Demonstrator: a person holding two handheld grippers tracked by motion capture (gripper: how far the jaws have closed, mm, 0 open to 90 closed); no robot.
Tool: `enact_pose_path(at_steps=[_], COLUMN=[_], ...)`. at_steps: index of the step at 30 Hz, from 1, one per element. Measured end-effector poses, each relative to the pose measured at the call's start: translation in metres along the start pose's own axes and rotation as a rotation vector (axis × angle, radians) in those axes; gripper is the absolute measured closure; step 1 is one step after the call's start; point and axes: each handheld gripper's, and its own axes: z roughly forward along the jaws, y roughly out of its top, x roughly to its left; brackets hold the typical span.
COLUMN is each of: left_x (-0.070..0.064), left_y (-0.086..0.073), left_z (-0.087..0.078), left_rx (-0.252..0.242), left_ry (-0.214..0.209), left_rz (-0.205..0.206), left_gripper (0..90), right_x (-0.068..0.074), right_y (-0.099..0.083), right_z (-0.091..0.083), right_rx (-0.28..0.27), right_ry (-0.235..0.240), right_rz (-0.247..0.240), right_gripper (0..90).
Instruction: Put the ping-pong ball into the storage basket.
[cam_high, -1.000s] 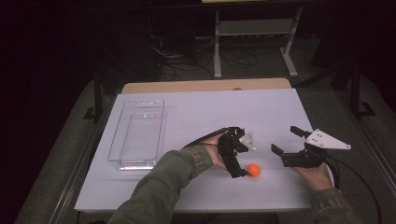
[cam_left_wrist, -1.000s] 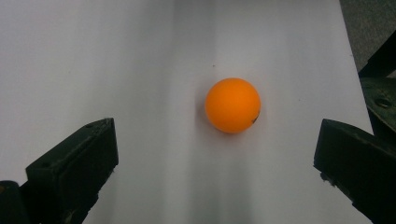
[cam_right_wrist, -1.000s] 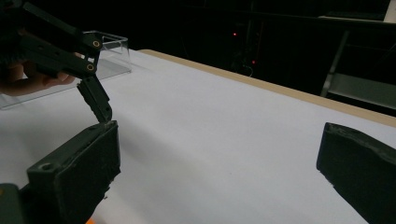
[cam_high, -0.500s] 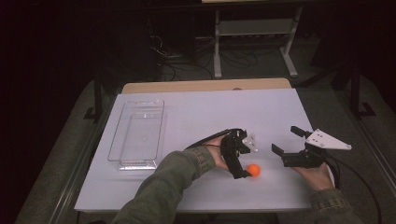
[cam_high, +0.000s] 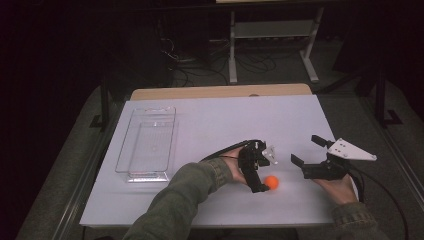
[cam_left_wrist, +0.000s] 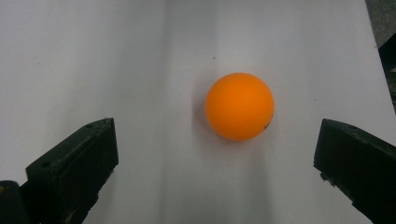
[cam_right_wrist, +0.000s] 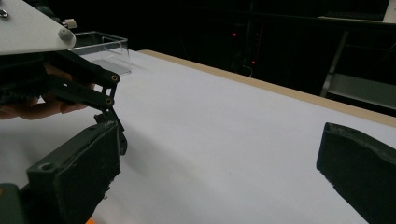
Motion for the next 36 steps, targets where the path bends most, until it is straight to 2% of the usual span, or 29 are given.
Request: enact_pose_path(at_steps=[26, 36], left_x=[-0.001, -0.002], left_y=[0.003, 0.007], left_z=[0.016, 0.02], left_rx=[0.012, 0.016], left_ry=[-0.04, -0.056], left_rz=[-0.003, 0.005], left_gripper=[0.0, 3.9], right_x=[0.001, 0.001], right_y=[0.0, 0.0], right_z=[0.001, 0.001], right_rx=[0.008, 0.008], right_ry=[0.002, 0.002], right_rz=[0.001, 0.0], right_gripper=[0.0, 0.0])
